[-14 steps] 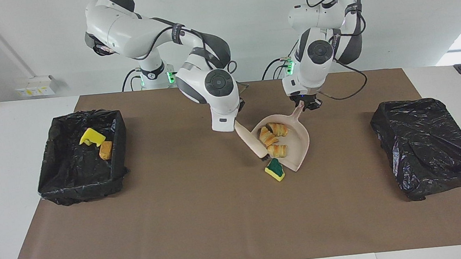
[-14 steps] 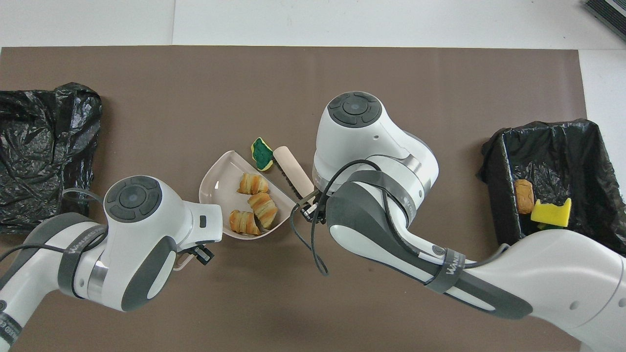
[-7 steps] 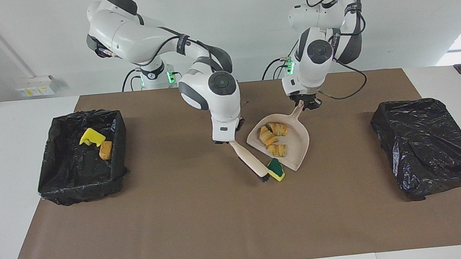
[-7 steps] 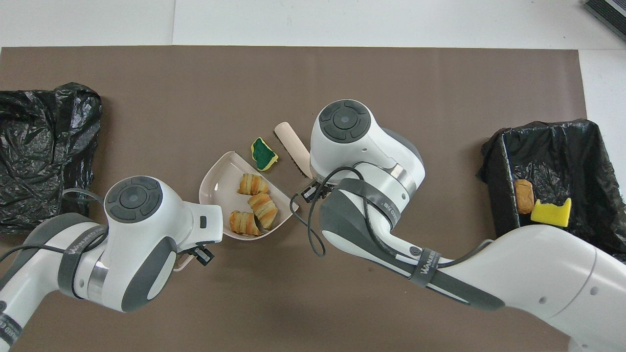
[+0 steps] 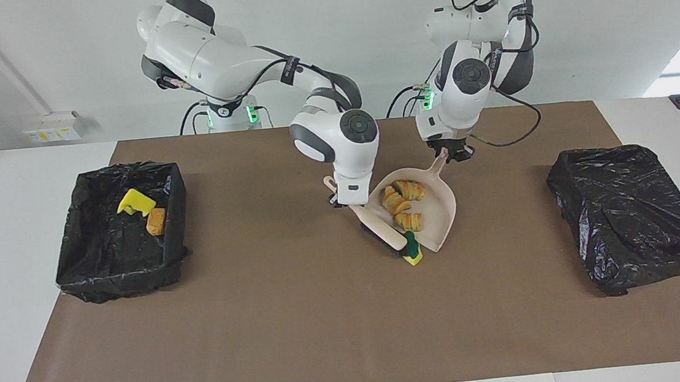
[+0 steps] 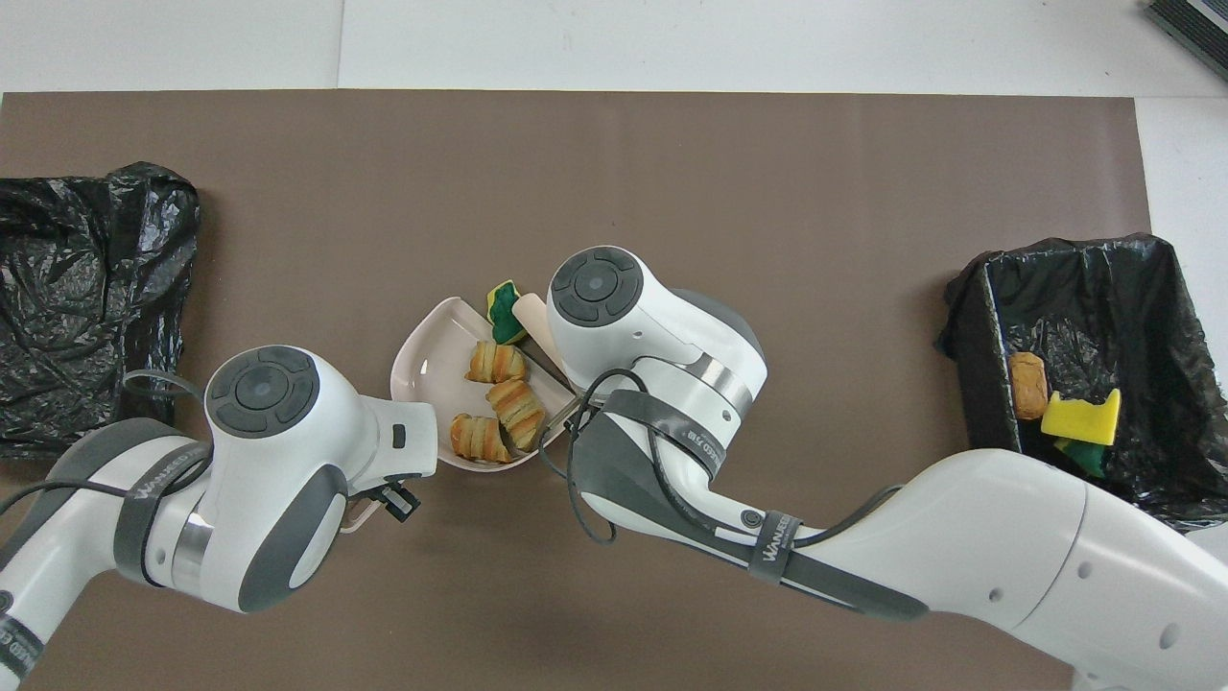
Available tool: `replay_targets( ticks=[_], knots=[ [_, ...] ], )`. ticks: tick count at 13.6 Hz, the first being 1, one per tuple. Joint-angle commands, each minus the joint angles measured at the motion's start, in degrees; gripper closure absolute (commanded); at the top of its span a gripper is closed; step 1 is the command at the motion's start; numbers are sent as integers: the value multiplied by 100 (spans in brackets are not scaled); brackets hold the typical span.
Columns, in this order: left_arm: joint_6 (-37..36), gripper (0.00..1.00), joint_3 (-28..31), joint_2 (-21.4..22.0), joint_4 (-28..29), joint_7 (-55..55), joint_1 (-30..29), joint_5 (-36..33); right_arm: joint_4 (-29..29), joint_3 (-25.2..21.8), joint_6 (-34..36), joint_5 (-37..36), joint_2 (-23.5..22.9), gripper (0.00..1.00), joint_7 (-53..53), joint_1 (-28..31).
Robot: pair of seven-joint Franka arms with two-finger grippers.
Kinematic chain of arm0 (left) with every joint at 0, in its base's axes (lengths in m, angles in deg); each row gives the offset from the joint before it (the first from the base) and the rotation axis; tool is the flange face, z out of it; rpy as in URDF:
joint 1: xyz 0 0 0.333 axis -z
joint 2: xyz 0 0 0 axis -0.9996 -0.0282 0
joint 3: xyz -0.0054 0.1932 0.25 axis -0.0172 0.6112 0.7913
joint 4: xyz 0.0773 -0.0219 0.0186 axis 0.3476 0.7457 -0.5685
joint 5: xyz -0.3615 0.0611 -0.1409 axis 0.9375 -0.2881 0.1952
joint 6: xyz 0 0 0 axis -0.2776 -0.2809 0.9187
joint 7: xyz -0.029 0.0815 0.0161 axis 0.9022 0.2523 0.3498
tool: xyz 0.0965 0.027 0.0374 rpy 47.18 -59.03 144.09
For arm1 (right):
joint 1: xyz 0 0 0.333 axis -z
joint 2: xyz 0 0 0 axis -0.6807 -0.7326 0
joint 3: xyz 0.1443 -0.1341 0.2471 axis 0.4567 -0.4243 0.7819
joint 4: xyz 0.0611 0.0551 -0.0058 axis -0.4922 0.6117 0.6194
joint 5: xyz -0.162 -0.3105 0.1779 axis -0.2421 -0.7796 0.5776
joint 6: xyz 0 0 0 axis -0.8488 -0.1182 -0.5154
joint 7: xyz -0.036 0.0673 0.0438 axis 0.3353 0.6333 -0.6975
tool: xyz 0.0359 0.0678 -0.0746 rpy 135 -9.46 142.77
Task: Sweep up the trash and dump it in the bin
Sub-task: 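Sweep the green sponge into the dustpan with the right gripper's brush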
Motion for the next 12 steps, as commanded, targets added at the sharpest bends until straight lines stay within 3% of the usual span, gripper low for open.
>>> replay_targets(
  ticks=[1, 5, 9, 12],
  knots=[
    [-168, 100, -4, 116, 41, 31, 37, 72, 192, 136, 144, 871, 60, 100, -631, 196],
    [-168, 100, -31, 116, 41, 22, 37, 72, 192, 470, 432, 1278, 69, 100, -659, 372],
    [-142, 100, -40, 116, 32, 66, 46, 72, 323, 1321, 1635, 1287, 87, 100, -388, 1196],
    [42, 100, -40, 99, 23, 92, 81, 72, 640, 1920, 1910, 1287, 78, 100, 279, 1804]
  ],
)
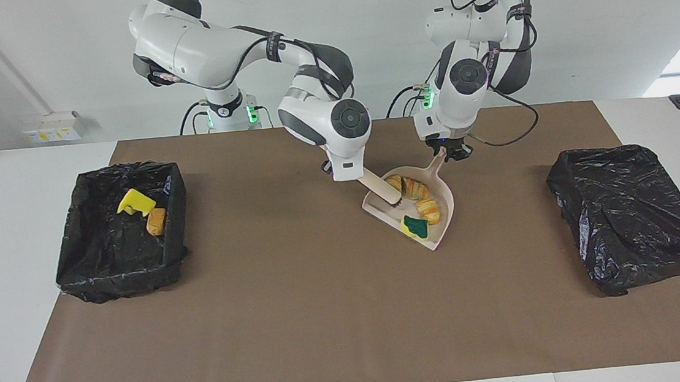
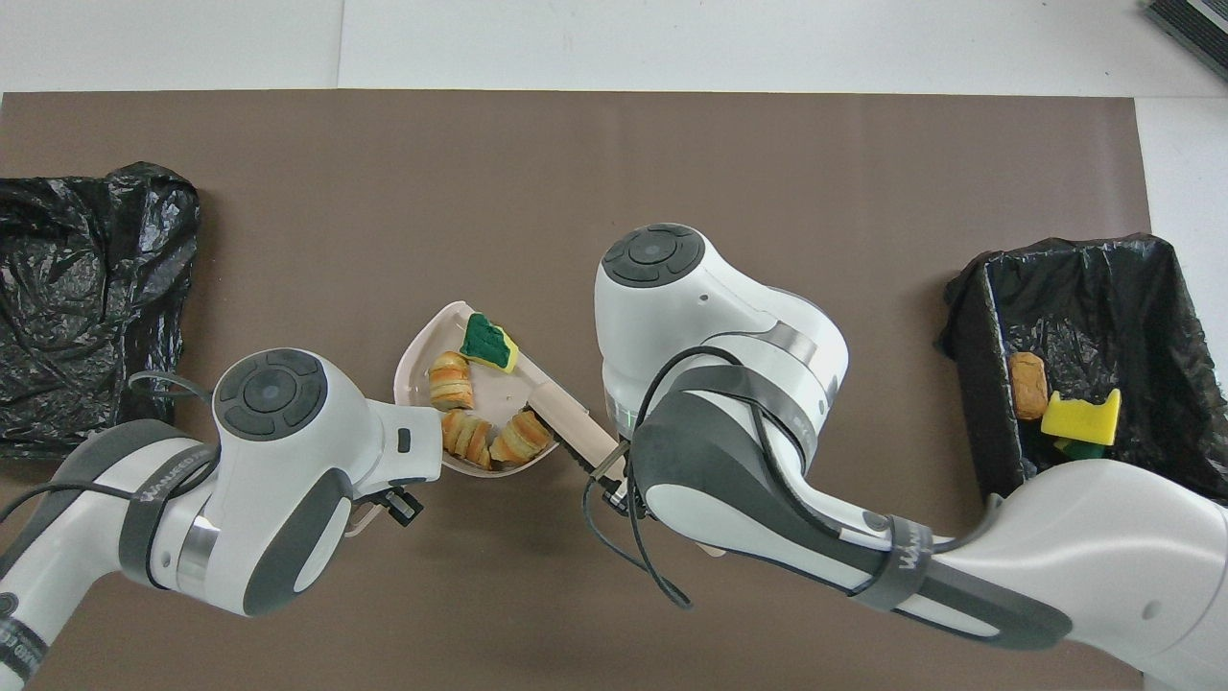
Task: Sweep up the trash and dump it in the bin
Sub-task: 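Sweep the green sponge into the dustpan with the right gripper's brush, then carry the loaded dustpan with the left gripper over the nearer bin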
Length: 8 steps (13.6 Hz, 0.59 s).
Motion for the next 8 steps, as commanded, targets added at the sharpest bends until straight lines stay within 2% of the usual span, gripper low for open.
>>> replay_targets(
  ticks=[1, 5, 8],
  knots=[
    [146, 100, 19, 73, 6, 91, 65, 63, 345, 341, 168, 147, 44, 100, 605, 468],
    [155, 100, 28, 126, -29, 451, -6, 72, 424, 376, 186, 68, 79, 100, 1826, 478],
    [59, 100, 168, 388, -29, 1064, -137, 72, 713, 498, 108, 59, 185, 100, 3054, 486]
  ],
)
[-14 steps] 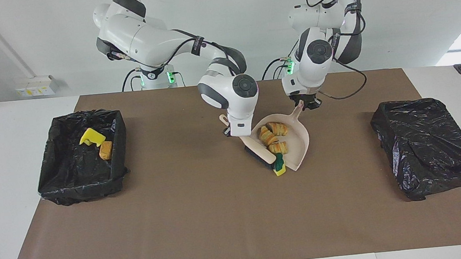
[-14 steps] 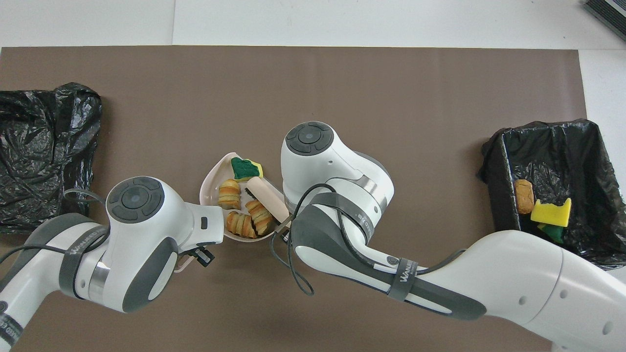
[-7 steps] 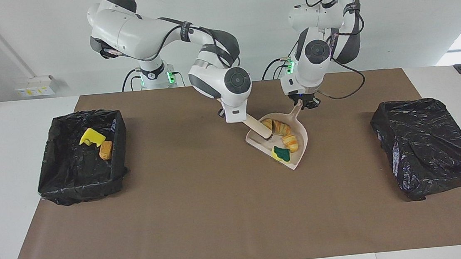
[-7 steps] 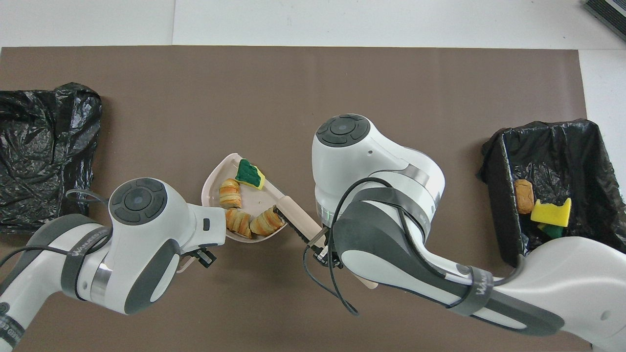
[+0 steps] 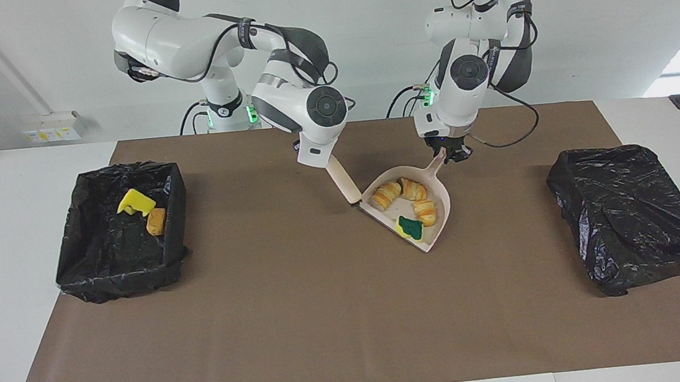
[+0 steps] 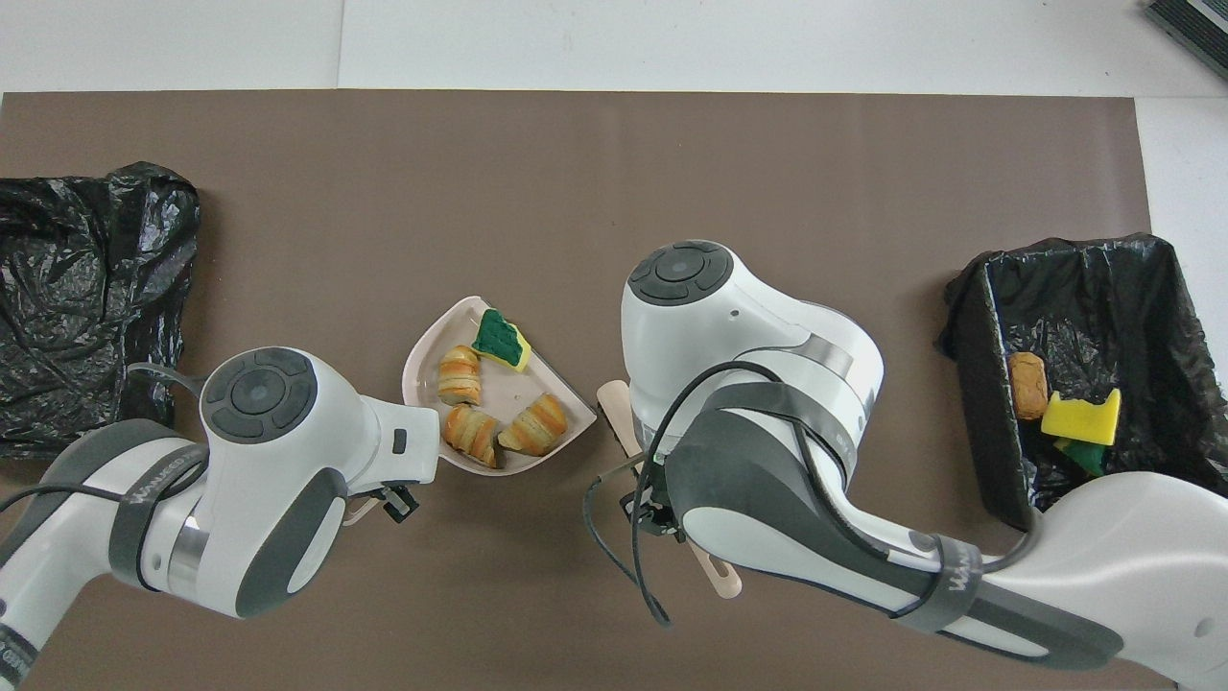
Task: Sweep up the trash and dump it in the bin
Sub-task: 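Carry the loaded dustpan with the left gripper over the nearer bin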
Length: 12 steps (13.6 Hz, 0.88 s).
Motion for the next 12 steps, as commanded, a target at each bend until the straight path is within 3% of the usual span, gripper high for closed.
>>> replay_targets(
  ticks=[1, 4, 6, 9, 12],
  knots=[
    [-152, 100, 119, 385, 15, 658, -228, 72, 382, 271, -139, -3, 183, 100, 1347, 109],
    [-503, 100, 146, 613, -20, 1317, -666, 63, 1389, 789, -1199, -676, 184, 100, 3237, 266],
    [-880, 100, 146, 667, -317, 2097, -1184, 19, 2129, 1001, -2139, -926, 157, 100, 3760, 573],
    [-1399, 100, 146, 553, -1011, 3608, -2185, -112, 2237, 1020, -2355, -1206, 175, 100, 4217, 155],
    [-1585, 100, 155, 159, -1723, 5041, -3021, -446, 2228, 967, -2696, -1427, 157, 100, 4403, -364]
  ],
)
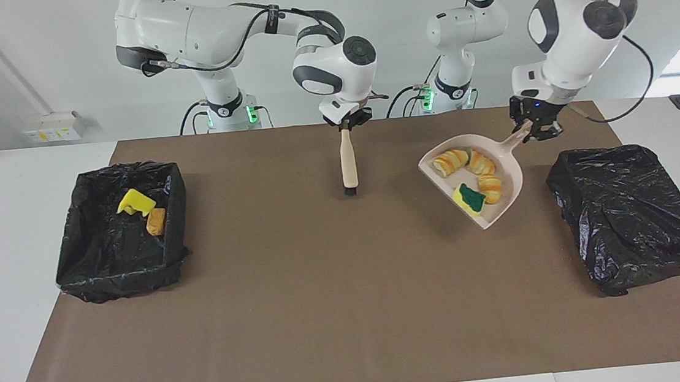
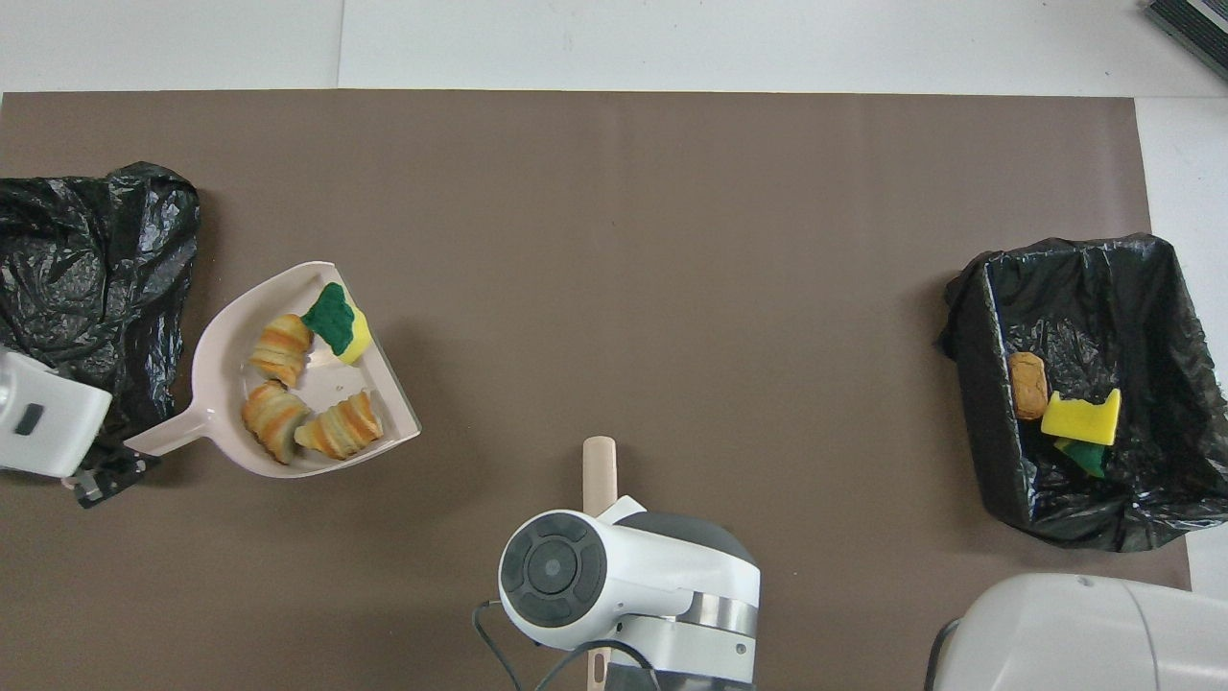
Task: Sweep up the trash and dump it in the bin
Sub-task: 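Carry the loaded dustpan with the left gripper over the nearer bin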
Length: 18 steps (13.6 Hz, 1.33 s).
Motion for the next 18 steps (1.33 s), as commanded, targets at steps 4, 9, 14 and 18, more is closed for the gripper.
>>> replay_targets(
  ticks=[4, 9, 14, 18],
  knots=[
    [-439, 100, -76, -1121, -1822, 2349, -1269, -655, 136, -54, -740, -237, 55, 100, -55, -354],
    [-238, 100, -68, -1631, -2587, 3551, -1631, -806, 400, -404, -1435, -369, 64, 100, 49, -564],
    [-203, 100, 20, -2641, -4063, 4318, -2139, -1174, 120, -458, -1059, -457, 64, 0, -73, -652],
    [489, 100, -23, -2871, -4365, 4399, -2132, -2068, -688, -195, 214, -457, 46, 0, -598, -573]
  ],
)
